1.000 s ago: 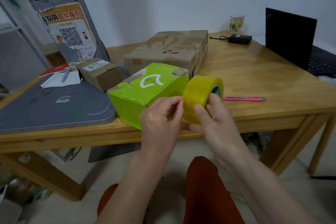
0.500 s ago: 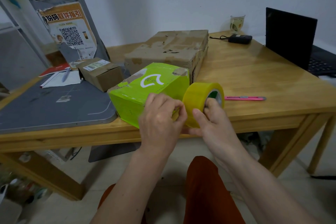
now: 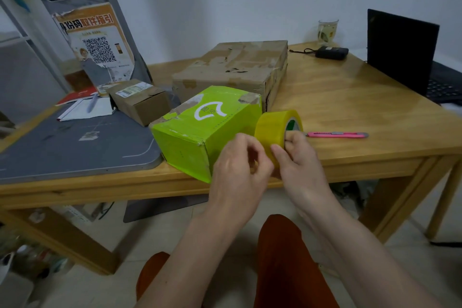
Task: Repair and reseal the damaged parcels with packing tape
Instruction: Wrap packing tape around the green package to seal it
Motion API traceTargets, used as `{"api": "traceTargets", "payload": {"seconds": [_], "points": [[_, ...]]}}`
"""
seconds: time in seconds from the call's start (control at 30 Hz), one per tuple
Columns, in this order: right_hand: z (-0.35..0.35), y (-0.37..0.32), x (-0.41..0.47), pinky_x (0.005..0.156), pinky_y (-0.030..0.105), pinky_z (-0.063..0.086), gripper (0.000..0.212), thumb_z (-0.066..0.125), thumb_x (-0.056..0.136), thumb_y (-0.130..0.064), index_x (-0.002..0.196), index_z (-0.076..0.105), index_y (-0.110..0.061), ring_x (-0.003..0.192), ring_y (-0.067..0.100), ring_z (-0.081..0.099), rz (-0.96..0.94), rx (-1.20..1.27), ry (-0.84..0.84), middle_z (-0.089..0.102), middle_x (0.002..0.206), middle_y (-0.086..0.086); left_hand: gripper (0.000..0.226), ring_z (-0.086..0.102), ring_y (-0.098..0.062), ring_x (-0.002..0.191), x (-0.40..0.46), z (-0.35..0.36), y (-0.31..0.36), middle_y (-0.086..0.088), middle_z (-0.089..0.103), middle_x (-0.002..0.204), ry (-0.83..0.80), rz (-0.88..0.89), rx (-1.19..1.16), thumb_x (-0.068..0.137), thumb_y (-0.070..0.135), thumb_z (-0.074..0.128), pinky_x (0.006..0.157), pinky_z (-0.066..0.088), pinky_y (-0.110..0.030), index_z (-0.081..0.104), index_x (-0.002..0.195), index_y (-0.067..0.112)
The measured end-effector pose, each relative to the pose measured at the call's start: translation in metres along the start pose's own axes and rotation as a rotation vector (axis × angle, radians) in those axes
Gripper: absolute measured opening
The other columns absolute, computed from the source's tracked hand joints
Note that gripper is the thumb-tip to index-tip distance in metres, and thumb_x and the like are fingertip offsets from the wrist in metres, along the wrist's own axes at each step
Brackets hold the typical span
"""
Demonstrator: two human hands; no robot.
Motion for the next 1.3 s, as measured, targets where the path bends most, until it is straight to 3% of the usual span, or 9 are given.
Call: {"api": "traceTargets", "payload": {"seconds": [0.07,0.17,0.4,0.6,0.8,1.0,1.13,1.23,1.3], "points": [[0.002,0.000,-0.001,0.074,0.042,0.059,0.013,0.046,0.097,-0.001,0.100,0.052,-0.013,0.093,0.021,0.069,0.042,0.126,-0.018,0.070,0.100,0.008,0.017,0.059,-0.013,0.079,0.003,-0.007,-0.009,0.005,0.058,0.089,0.044,-0.070,-0.127,0.086,0.031,0.062,0.071,0.054,-0.035,0.054,0.100,0.026],[0.003,-0.001,-0.003,0.072,0.045,0.059,0.014,0.042,0.098,0.002,0.107,0.049,-0.005,0.097,0.027,0.068,0.053,0.232,-0.039,0.067,0.106,0.015,0.041,0.060,-0.007,0.088,0.006,-0.012,-0.020,0.005,0.059,0.100,0.076,-0.066,-0.113,0.081,0.016,0.075,0.076,0.053,-0.017,0.061,0.120,0.024],[0.002,-0.010,-0.009,0.070,0.036,0.060,0.016,0.042,0.098,0.002,0.113,0.047,-0.001,0.097,0.020,0.068,0.017,0.224,-0.070,0.067,0.108,0.013,0.020,0.067,-0.006,0.078,0.002,-0.015,-0.024,0.004,0.071,0.084,0.177,-0.027,-0.191,0.075,0.011,0.077,0.068,0.057,-0.024,0.077,0.094,0.010],[0.003,-0.015,-0.011,0.072,0.038,0.060,0.016,0.043,0.098,0.001,0.113,0.046,-0.001,0.100,0.020,0.067,-0.024,0.205,-0.070,0.066,0.109,0.013,0.008,0.061,-0.003,0.075,-0.002,-0.018,-0.007,-0.001,0.070,0.080,0.246,0.121,-0.020,0.080,0.008,0.073,0.067,0.049,-0.011,0.077,0.086,0.005],[-0.001,-0.014,-0.014,0.075,0.044,0.059,0.013,0.046,0.097,0.000,0.110,0.046,-0.002,0.100,0.024,0.066,-0.096,0.128,-0.037,0.067,0.104,0.010,0.015,0.057,-0.015,0.067,-0.005,-0.012,0.002,0.002,0.061,0.076,0.250,0.144,0.180,0.088,0.021,0.060,0.061,0.048,-0.032,0.068,0.080,0.011],[-0.004,-0.019,-0.016,0.082,0.052,0.054,0.017,0.049,0.093,-0.016,0.110,0.049,-0.016,0.099,0.016,0.066,-0.186,0.016,-0.006,0.068,0.104,-0.001,0.009,0.058,-0.008,0.070,-0.001,-0.005,-0.010,0.005,0.063,0.078,0.146,-0.070,-0.067,0.086,0.019,0.060,0.065,0.051,-0.031,0.065,0.084,0.013],[-0.003,-0.020,-0.013,0.082,0.053,0.054,0.015,0.049,0.090,-0.021,0.103,0.049,-0.027,0.097,0.016,0.067,-0.194,0.022,-0.008,0.069,0.101,-0.003,0.008,0.056,-0.007,0.074,-0.003,-0.006,-0.001,0.002,0.061,0.081,0.121,-0.013,-0.084,0.087,0.015,0.060,0.067,0.048,-0.024,0.064,0.085,0.009],[-0.001,-0.016,-0.012,0.077,0.047,0.058,0.016,0.050,0.096,-0.009,0.101,0.051,-0.024,0.096,0.020,0.068,-0.120,0.118,-0.034,0.071,0.096,-0.003,0.004,0.053,-0.006,0.084,-0.004,-0.011,0.001,0.004,0.053,0.091,0.168,0.037,-0.083,0.087,0.006,0.060,0.071,0.047,-0.019,0.061,0.084,0.009],[0.001,-0.013,-0.012,0.074,0.046,0.059,0.021,0.048,0.097,-0.003,0.100,0.053,-0.023,0.095,0.021,0.068,-0.073,0.149,-0.048,0.072,0.095,-0.005,0.009,0.055,-0.012,0.087,-0.006,-0.010,0.005,0.009,0.053,0.093,0.181,0.081,-0.099,0.087,0.001,0.058,0.070,0.050,-0.027,0.059,0.083,0.009]]}}
Point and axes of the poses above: each hand's wrist, its own x-axis towards the middle knuckle, its own z-axis out of the palm, y = z × x, the point moved 8 cm from there along x, towards the middle knuckle
